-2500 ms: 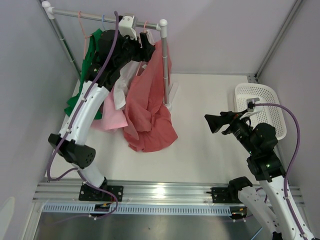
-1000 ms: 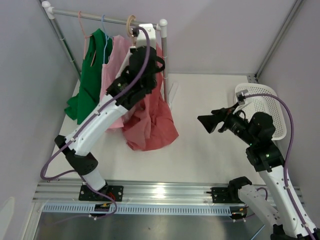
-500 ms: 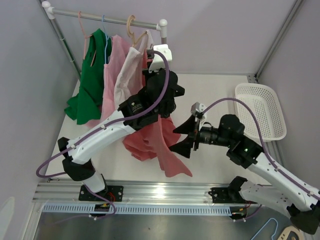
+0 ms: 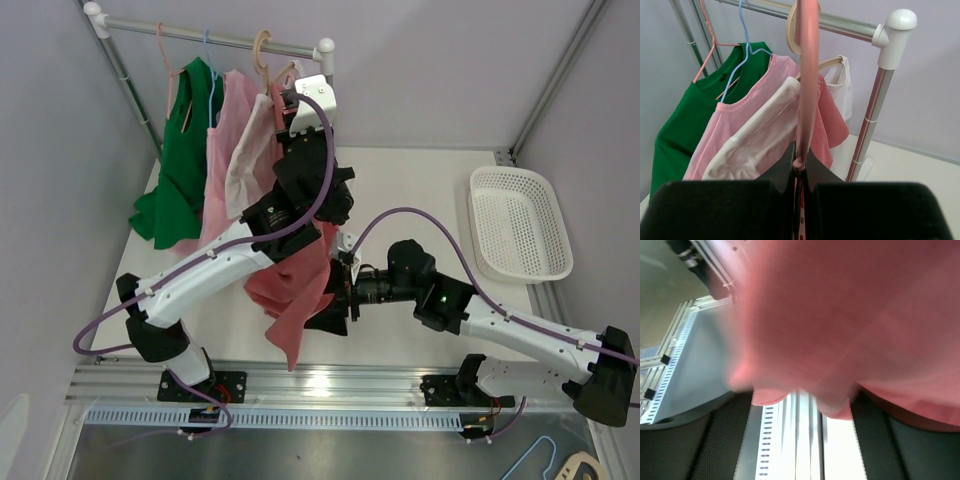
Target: Remove the t-shirt from the hanger
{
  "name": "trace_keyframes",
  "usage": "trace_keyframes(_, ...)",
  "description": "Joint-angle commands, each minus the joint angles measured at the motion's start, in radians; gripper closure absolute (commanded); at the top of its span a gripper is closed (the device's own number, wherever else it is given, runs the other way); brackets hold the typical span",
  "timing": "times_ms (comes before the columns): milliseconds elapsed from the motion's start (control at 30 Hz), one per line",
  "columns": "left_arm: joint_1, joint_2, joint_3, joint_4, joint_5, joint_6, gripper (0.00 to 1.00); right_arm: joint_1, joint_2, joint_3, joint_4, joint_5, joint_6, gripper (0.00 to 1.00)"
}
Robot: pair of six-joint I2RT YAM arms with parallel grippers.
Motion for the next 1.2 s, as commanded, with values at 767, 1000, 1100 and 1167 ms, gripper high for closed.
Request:
trace_keyframes(767,0.232,0.042,0.299,-0.624,0.349,-0.462,0.99,0.541,-0.203,-0.208,-0.131,0.558,0.161,1.0)
trace_keyframes(1000,0.192,-0.126,0.248,-0.965,0.747,-0.673,0.99,0.09,-0.127,-0.135,-0.036,0.514,0.231,1.0)
trace_keyframes(1100,0.094,-0.315,-0.027,-0.919,0.798,-0.683,0.99,-0.064,-0.047,-0.054,-0.087,0.517,0.21,1.0)
trace_keyframes(1167,0.042,-0.393,-0.181,-0.936,0.843,-0.728,0.99,-0.111,0.039,0.03,-0.149,0.526,0.191,1.0)
